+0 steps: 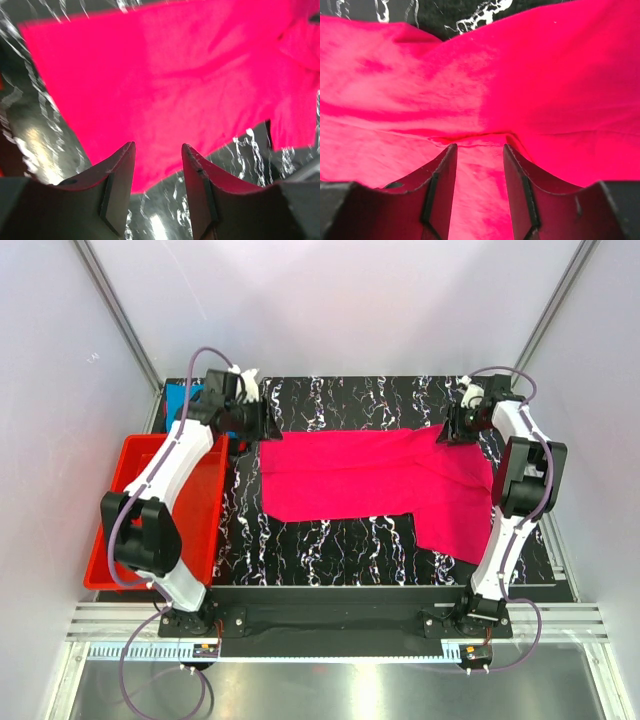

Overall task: Fold and stack the t-shirts
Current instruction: Fold the tshirt

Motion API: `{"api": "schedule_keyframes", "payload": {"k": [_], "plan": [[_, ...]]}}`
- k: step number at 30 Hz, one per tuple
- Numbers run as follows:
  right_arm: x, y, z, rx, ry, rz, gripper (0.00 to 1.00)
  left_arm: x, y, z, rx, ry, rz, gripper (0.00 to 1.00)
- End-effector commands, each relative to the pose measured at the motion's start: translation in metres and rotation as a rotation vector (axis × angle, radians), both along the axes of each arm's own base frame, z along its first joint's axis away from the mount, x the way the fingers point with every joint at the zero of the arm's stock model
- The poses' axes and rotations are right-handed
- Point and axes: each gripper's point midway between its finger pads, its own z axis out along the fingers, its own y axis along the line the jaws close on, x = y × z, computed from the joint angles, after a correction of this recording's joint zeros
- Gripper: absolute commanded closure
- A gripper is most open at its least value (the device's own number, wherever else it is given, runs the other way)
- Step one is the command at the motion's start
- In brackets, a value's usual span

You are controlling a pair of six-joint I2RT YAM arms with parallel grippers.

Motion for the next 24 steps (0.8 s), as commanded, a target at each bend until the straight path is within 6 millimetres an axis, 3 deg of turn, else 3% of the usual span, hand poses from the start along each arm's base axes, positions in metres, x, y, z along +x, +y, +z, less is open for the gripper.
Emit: {"api": "schedule_keyframes", "payload": {"k": [1, 8, 13, 16, 17, 18, 20, 22, 24], "plan": [[0.004, -0.005, 0.0, -0.025, -0.045, 0.082, 0.5, -0.008, -0.017, 0.013, -0.094, -0.043, -0.049, 0.53], [-0.001, -0.007, -0.031, -0.056, 0.015, 0.12, 0.48, -0.015, -0.026, 0.014, -0.104, -0.037, -0.083, 0.53], [0.0, -0.003, -0.033, -0.048, -0.002, 0.138, 0.49, -0.013, -0.027, 0.012, -0.111, -0.041, -0.084, 0.53], [0.002, 0.001, -0.027, -0.039, -0.016, 0.146, 0.71, -0.011, -0.025, 0.004, -0.089, -0.031, -0.079, 0.53], [0.002, 0.005, -0.023, -0.025, -0.026, 0.15, 0.85, -0.008, -0.018, -0.005, -0.047, -0.014, -0.047, 0.53], [0.003, 0.005, -0.019, -0.02, -0.037, 0.146, 0.91, -0.006, -0.011, -0.008, -0.009, -0.014, -0.023, 0.53], [0.004, 0.012, 0.0, 0.007, -0.083, 0.148, 1.0, 0.003, 0.018, -0.02, 0.145, -0.02, 0.077, 0.54], [0.007, 0.02, 0.022, 0.024, -0.144, 0.148, 1.0, 0.011, 0.036, -0.025, 0.245, -0.053, 0.112, 0.56], [0.006, 0.024, 0.034, 0.024, -0.173, 0.149, 1.0, 0.016, 0.039, -0.029, 0.282, -0.074, 0.097, 0.58]]}}
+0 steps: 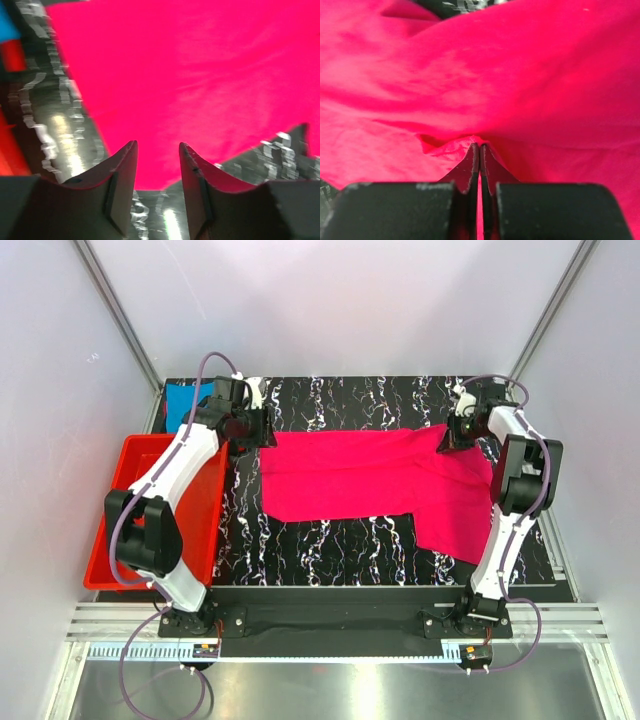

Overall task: Fold and stack the t-shirts
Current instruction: Fold the tshirt

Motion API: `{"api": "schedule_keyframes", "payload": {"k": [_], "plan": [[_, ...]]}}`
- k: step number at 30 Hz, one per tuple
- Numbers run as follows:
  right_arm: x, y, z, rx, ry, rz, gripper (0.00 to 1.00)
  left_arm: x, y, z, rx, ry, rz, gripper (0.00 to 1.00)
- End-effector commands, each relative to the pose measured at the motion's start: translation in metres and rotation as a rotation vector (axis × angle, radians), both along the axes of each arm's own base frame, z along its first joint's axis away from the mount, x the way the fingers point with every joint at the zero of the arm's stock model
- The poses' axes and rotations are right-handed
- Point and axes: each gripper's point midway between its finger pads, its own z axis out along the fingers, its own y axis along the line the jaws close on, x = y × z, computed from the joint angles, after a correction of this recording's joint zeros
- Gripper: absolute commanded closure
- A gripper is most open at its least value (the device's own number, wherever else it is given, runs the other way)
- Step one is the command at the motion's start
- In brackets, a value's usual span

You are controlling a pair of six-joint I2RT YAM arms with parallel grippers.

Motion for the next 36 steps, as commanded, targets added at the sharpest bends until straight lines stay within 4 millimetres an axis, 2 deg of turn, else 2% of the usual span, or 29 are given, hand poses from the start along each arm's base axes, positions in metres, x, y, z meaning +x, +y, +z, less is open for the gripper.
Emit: {"api": "schedule_keyframes", "payload": {"k": [1, 2, 7, 12, 13, 18, 22, 23, 26, 28, 33, 36], "plan": [[0.015, 0.018, 0.077, 0.032, -0.203, 0.018, 1.0, 0.023, 0.028, -0.001, 0.187, -0.101, 0.009, 0.58], [0.014, 0.017, 0.078, 0.027, -0.205, 0.009, 1.0, 0.023, 0.025, -0.01, 0.191, -0.084, -0.024, 0.59], [0.008, 0.025, 0.098, 0.016, -0.244, 0.015, 1.0, 0.023, 0.024, -0.026, 0.246, -0.084, -0.135, 0.57], [0.002, 0.03, 0.1, 0.033, -0.249, 0.02, 1.0, 0.016, 0.009, -0.051, 0.36, -0.066, -0.267, 0.57], [0.001, 0.03, 0.099, 0.033, -0.244, 0.02, 1.0, 0.013, 0.006, -0.062, 0.399, -0.046, -0.285, 0.57], [-0.001, 0.027, 0.102, 0.014, -0.261, 0.011, 1.0, 0.008, 0.009, -0.094, 0.501, 0.01, -0.325, 0.58], [-0.001, 0.029, 0.107, 0.023, -0.264, 0.014, 1.0, 0.014, 0.015, -0.119, 0.564, 0.055, -0.336, 0.59], [-0.001, 0.029, 0.108, 0.026, -0.267, 0.013, 1.0, 0.022, 0.012, -0.116, 0.569, 0.037, -0.332, 0.6], [-0.001, 0.03, 0.11, 0.029, -0.28, 0.016, 1.0, 0.032, 0.018, -0.122, 0.635, 0.041, -0.328, 0.63], [-0.002, 0.029, 0.109, 0.022, -0.275, 0.017, 1.0, 0.036, 0.026, -0.127, 0.68, 0.05, -0.322, 0.65], [0.0, 0.028, 0.109, 0.013, -0.278, 0.019, 1.0, 0.045, 0.021, -0.126, 0.678, 0.023, -0.343, 0.65], [0.0, 0.025, 0.105, 0.0, -0.269, 0.019, 1.0, 0.046, 0.023, -0.132, 0.696, 0.039, -0.345, 0.65]]}}
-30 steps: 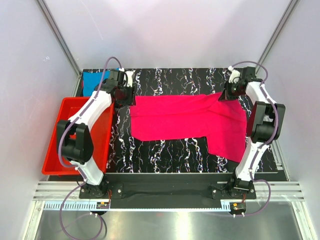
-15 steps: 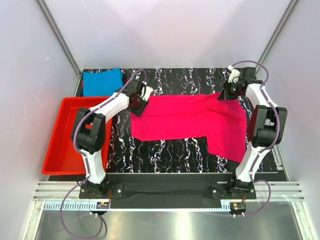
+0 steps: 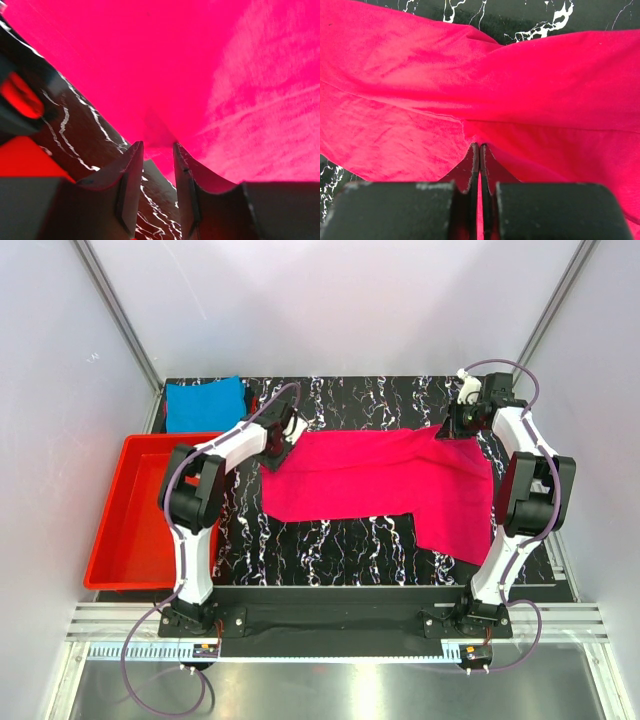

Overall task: Fold and stack the t-shirts
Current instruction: Fold the tshirt

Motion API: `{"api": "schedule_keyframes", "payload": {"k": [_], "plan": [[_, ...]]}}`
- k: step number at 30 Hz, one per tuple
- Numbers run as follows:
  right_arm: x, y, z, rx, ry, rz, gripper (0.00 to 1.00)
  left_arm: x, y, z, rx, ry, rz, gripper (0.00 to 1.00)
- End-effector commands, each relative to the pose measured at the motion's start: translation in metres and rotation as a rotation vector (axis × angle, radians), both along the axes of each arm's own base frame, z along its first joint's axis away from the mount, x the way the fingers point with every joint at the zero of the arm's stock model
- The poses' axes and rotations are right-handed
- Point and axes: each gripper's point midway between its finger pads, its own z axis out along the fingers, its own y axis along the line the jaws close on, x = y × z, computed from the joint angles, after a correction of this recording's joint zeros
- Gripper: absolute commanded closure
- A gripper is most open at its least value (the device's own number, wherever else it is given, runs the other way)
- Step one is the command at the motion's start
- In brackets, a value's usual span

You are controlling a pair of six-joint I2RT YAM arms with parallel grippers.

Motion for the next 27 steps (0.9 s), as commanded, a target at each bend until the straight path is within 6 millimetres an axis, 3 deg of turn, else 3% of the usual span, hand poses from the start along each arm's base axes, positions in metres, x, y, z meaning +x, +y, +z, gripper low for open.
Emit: {"api": "schedule_keyframes", "payload": {"k": [1, 11, 19, 27], "plan": [[0.009, 0.001, 0.027, -0.018, -0.09, 0.015, 1.0, 0.024, 0.001, 0.012, 0.031, -0.076, -0.006, 0.65], [0.011, -0.001, 0.022, -0.025, -0.08, 0.008, 1.0, 0.02, -0.001, 0.001, 0.04, -0.057, -0.018, 0.68], [0.011, 0.003, 0.025, 0.0, -0.086, 0.007, 1.0, 0.016, -0.004, 0.02, 0.01, -0.087, -0.049, 0.66], [0.008, 0.004, 0.025, 0.001, -0.081, 0.009, 1.0, 0.01, -0.001, 0.005, 0.034, -0.05, -0.054, 0.67]]}}
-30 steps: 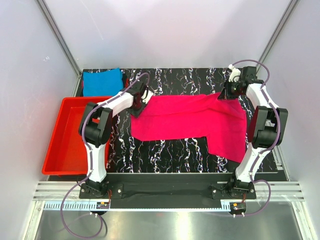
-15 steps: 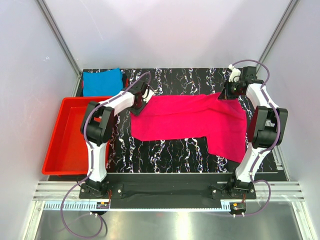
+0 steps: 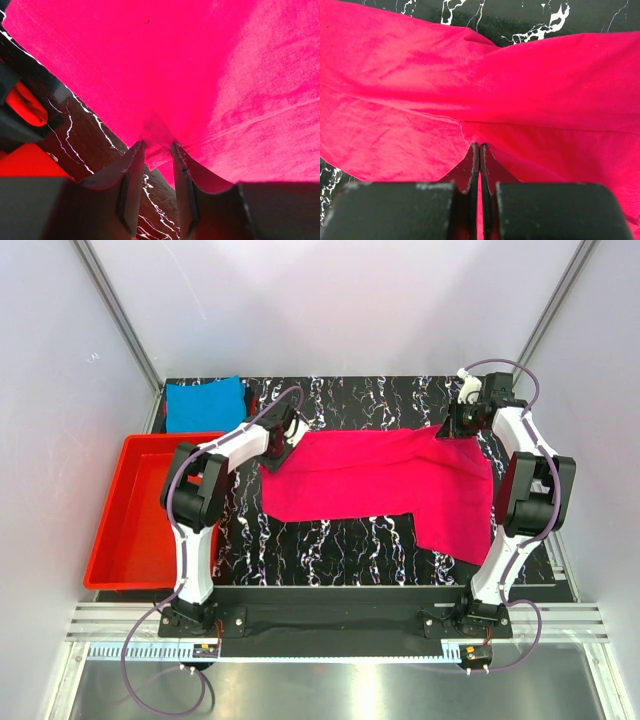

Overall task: Fold and stack the t-shirts
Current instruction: Fold the tshirt

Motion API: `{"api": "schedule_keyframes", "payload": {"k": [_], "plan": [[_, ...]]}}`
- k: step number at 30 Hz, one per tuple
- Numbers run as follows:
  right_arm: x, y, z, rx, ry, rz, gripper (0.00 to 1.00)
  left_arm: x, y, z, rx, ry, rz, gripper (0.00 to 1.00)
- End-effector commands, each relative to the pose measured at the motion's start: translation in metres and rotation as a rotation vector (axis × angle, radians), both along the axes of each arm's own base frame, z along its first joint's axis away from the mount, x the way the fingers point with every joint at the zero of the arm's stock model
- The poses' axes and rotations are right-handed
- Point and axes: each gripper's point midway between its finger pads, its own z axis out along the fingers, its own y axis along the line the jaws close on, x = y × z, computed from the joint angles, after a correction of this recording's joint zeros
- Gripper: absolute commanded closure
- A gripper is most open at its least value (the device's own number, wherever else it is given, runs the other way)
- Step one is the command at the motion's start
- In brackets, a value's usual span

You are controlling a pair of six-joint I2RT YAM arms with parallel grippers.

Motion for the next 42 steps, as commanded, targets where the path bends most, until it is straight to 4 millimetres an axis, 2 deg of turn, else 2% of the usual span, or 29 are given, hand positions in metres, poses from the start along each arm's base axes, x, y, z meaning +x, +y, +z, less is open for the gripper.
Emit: {"api": "schedule_keyframes", "payload": {"k": [1, 7, 12, 20, 28, 33, 38, 42], "plan": [[0.006, 0.006, 0.026, 0.007, -0.075, 0.016, 1.0, 0.001, -0.001, 0.009, 0.0, -0.031, -0.016, 0.67], [0.009, 0.006, 0.022, 0.018, -0.073, 0.015, 1.0, 0.005, 0.003, 0.03, 0.01, -0.093, -0.001, 0.64], [0.011, 0.013, 0.013, 0.068, -0.046, 0.013, 1.0, 0.004, 0.003, 0.032, 0.007, -0.089, -0.002, 0.64], [0.012, 0.011, 0.014, 0.057, -0.048, 0.008, 1.0, -0.002, -0.003, 0.045, -0.033, -0.096, -0.046, 0.63], [0.01, 0.011, 0.011, 0.054, -0.039, 0.011, 1.0, -0.013, -0.013, 0.02, -0.069, -0.009, -0.078, 0.65], [0.012, 0.01, 0.013, 0.047, -0.043, 0.009, 1.0, -0.013, -0.008, 0.005, -0.035, 0.021, -0.071, 0.67], [0.011, 0.008, 0.011, 0.036, -0.036, 0.009, 1.0, -0.008, -0.009, 0.0, -0.026, 0.03, -0.067, 0.69], [0.011, 0.008, 0.01, 0.032, -0.036, 0.009, 1.0, 0.001, -0.006, 0.007, -0.006, -0.005, -0.056, 0.71]]}}
